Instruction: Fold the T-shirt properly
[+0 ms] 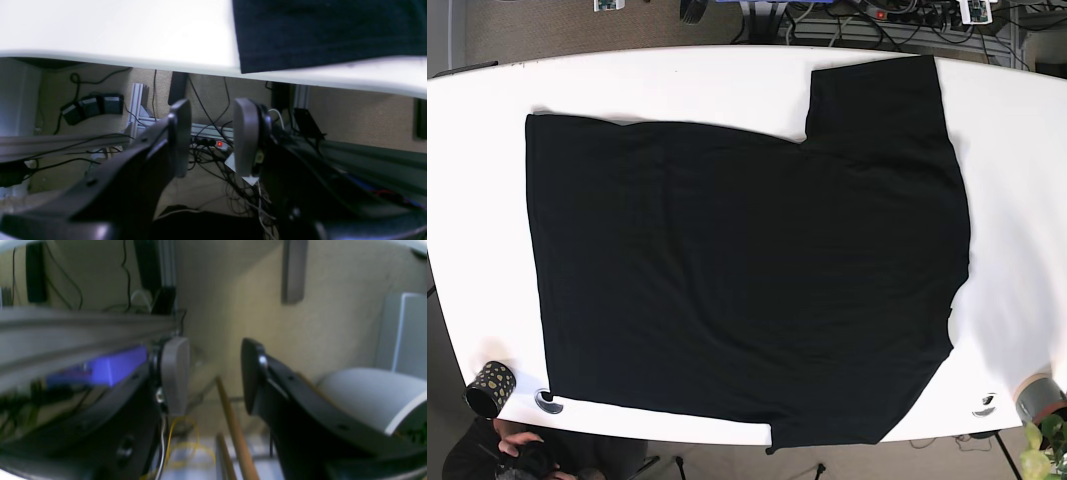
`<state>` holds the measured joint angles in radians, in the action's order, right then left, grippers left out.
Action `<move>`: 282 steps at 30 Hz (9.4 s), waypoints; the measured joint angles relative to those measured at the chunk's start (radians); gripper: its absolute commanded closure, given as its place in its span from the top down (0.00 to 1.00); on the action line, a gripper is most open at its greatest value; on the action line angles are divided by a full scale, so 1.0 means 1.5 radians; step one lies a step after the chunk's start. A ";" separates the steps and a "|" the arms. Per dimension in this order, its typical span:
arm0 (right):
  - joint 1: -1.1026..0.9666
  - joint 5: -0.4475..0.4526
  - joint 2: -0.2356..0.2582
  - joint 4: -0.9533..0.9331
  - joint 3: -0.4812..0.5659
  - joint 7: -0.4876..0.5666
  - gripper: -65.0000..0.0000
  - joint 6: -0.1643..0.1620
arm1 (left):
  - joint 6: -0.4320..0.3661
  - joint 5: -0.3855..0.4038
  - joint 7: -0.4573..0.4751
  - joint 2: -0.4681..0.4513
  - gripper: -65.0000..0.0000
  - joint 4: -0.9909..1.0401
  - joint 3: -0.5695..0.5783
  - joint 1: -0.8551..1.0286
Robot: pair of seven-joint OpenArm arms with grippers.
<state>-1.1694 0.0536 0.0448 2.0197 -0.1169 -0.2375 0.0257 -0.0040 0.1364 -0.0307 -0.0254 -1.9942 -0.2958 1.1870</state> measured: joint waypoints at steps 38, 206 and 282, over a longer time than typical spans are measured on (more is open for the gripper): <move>0.345 0.059 -0.004 -0.003 -0.064 -0.068 0.78 0.009 | 0.001 -0.003 -0.002 0.000 0.62 0.008 -0.023 -0.254; 0.361 0.590 0.000 -0.096 -0.477 -0.469 0.00 0.150 | 0.458 0.423 -0.387 -0.101 0.00 0.070 -0.210 -0.112; 0.910 0.439 0.122 -0.479 -0.442 -0.467 0.00 0.196 | 0.401 0.240 -0.566 -0.155 0.00 0.520 0.013 -1.093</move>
<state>0.1955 0.7128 0.2272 1.3010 -0.7795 -0.9379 0.3195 0.5976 0.4957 -0.8791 -0.2584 -1.2140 -0.2764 -0.4522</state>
